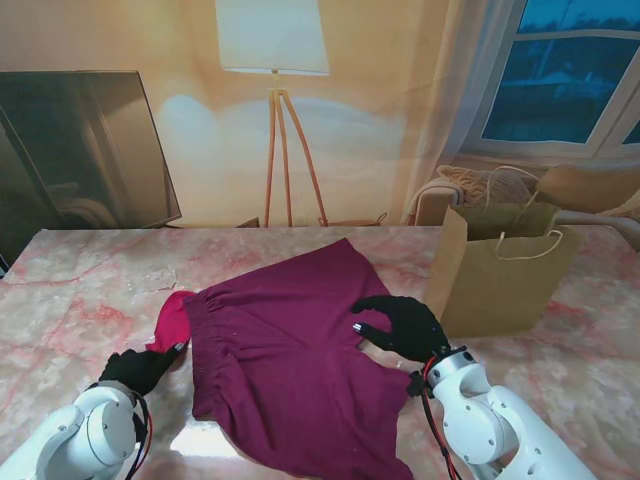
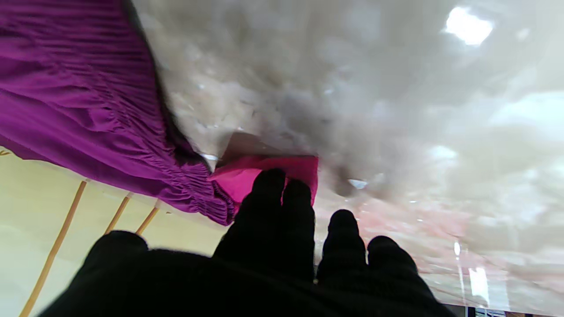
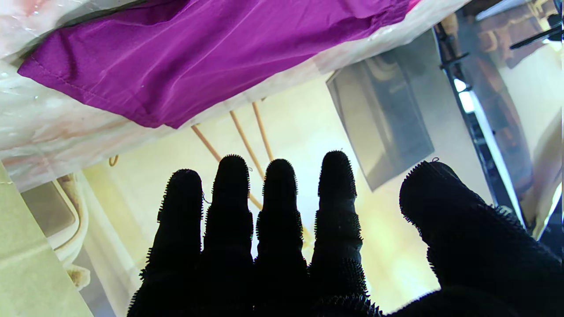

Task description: Fold the socks and the shorts into the kraft paper bag

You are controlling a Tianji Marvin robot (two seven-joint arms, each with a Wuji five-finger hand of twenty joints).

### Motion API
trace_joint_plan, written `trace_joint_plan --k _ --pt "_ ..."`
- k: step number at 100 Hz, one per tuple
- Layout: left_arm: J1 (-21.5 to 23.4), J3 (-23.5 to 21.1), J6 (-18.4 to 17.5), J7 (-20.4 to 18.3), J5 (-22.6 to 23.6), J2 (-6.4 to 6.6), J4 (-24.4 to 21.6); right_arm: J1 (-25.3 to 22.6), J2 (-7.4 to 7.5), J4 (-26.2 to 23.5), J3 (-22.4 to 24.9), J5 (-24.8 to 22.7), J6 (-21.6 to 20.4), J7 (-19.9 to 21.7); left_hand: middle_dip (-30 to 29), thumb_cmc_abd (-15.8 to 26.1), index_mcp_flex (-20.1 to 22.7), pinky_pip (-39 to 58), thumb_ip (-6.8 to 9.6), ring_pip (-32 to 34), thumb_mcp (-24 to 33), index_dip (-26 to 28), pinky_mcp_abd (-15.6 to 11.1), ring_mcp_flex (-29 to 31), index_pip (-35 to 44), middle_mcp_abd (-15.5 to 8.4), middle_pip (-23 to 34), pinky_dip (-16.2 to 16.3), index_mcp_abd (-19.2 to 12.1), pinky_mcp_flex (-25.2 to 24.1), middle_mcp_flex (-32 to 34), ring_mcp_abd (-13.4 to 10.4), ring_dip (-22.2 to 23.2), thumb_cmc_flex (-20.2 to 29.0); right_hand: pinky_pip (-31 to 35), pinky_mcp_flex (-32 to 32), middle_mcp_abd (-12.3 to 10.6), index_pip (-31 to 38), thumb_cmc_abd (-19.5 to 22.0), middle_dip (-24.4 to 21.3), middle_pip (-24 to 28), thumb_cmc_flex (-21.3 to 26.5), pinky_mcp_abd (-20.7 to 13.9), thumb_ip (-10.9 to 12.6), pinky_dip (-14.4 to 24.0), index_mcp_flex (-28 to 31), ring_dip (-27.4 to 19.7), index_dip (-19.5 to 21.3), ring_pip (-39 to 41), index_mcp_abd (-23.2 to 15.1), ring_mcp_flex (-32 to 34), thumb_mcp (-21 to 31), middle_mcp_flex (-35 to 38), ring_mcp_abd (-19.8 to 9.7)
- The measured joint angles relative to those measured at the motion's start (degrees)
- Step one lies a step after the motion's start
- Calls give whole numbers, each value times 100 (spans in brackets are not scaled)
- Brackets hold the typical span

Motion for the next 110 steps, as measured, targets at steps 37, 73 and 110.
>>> trace_joint_plan --k 37,73,110 --pt "1072 -514 263 -282 385 19 -953 -123 -1 -120 27 -63 -66 -78 347 3 693 157 0 373 0 -1 74 421 126 273 8 488 100 0 596 374 356 0 1 0 0 0 1 0 0 0 6 0 0 0 0 0 0 -1 0 0 0 1" --pt "1837 -775 272 -331 873 -5 -1555 -154 -3 -169 1 -86 -80 -112 1269 87 1056 607 1 1029 -1 469 362 783 969 939 1131 1951 -200 -142 1388 804 1016 375 1 0 1 0 4 0 0 0 7 0 0 0 1 0 0 -2 0 0 0 2" --pt "1869 -854 76 195 1865 -131 -1796 -181 -8 -249 36 -86 -51 -111 1410 -1369 1346 2179 311 1430 149 920 1029 1586 1631 898 1589 3935 -778 9 1655 812 1068 2304 2 0 1 0 77 0 0 0 9 0 0 0 1 0 0 -3 0 -61 0 4"
